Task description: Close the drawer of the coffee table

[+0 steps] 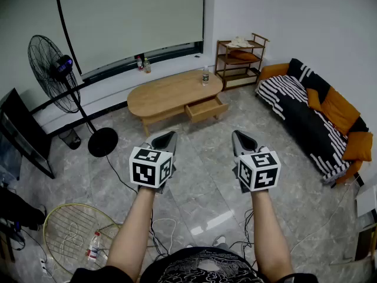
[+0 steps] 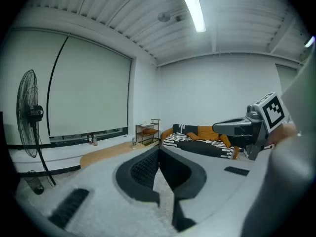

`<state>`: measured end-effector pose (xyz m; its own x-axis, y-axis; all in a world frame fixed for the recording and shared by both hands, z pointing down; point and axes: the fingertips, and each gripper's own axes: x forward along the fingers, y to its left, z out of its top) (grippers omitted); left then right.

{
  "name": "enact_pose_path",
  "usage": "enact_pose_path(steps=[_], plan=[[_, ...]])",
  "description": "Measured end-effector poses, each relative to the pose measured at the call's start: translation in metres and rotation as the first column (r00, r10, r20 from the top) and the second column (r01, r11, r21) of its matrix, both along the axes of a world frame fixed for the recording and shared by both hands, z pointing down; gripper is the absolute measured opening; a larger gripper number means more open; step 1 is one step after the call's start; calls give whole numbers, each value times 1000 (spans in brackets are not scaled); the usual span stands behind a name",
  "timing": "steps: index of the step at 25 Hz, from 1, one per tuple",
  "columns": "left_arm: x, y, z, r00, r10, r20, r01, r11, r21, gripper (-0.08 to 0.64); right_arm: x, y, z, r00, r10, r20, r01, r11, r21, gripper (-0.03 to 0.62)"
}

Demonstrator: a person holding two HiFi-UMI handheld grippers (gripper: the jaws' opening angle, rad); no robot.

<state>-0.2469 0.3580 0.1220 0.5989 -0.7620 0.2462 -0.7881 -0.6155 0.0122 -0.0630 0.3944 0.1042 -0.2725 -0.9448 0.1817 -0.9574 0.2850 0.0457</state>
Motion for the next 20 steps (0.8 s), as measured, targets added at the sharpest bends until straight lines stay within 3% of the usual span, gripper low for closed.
enact_pose_path(steps=[11, 20], plan=[[2, -6, 4, 999, 44, -4, -44, 999, 6, 6, -12, -2, 8, 1000, 26, 5, -26, 1000, -5, 5], [17, -14, 12, 997, 79, 9, -79, 997, 7, 6, -7, -7, 18, 999, 37, 18, -37, 999, -7, 42]])
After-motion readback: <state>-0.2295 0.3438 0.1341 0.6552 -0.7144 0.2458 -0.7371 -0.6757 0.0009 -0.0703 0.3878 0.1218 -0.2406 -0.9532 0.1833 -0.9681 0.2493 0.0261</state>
